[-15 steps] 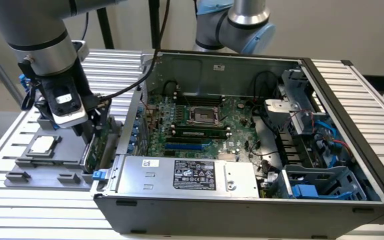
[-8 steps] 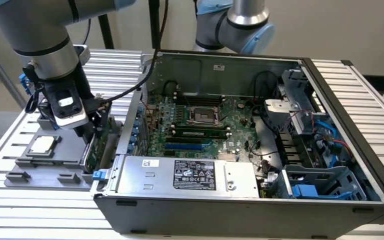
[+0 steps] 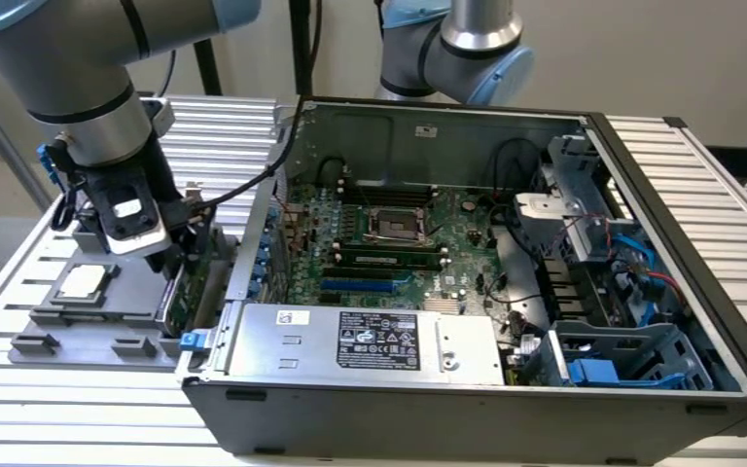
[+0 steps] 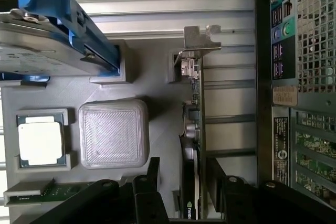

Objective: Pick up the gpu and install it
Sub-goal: 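Pick up the gpu and move the gpu toward the slot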

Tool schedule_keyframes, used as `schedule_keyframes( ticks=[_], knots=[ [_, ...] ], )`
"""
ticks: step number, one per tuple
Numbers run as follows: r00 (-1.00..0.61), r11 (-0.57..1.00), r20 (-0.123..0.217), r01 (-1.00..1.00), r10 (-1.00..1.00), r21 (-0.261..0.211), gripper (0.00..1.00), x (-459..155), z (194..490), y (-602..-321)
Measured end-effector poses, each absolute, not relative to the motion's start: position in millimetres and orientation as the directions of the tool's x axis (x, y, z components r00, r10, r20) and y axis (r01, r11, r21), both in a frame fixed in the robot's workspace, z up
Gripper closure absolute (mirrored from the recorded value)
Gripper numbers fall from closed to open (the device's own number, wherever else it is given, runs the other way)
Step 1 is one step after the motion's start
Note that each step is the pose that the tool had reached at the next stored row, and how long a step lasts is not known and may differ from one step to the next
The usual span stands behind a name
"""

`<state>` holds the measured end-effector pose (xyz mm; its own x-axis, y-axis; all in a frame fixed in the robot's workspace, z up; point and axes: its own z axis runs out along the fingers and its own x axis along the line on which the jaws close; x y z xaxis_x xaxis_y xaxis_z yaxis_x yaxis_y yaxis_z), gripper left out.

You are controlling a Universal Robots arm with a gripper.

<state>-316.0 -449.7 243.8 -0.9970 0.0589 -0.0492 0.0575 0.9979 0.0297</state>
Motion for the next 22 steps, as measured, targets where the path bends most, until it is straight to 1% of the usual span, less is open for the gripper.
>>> schedule_keyframes(
  ticks=[20,21,22],
  knots=[
    [-0.997,0.998,-0.055,0.057,0.059,0.03,0.52,-310.2,238.0,-445.7],
    [-0.997,0.998,-0.055,0.057,0.059,0.03,0.54,-310.0,238.0,-445.7],
    [-0.997,0.998,-0.055,0.057,0.059,0.03,0.54,-309.9,238.0,-445.7]
  ],
)
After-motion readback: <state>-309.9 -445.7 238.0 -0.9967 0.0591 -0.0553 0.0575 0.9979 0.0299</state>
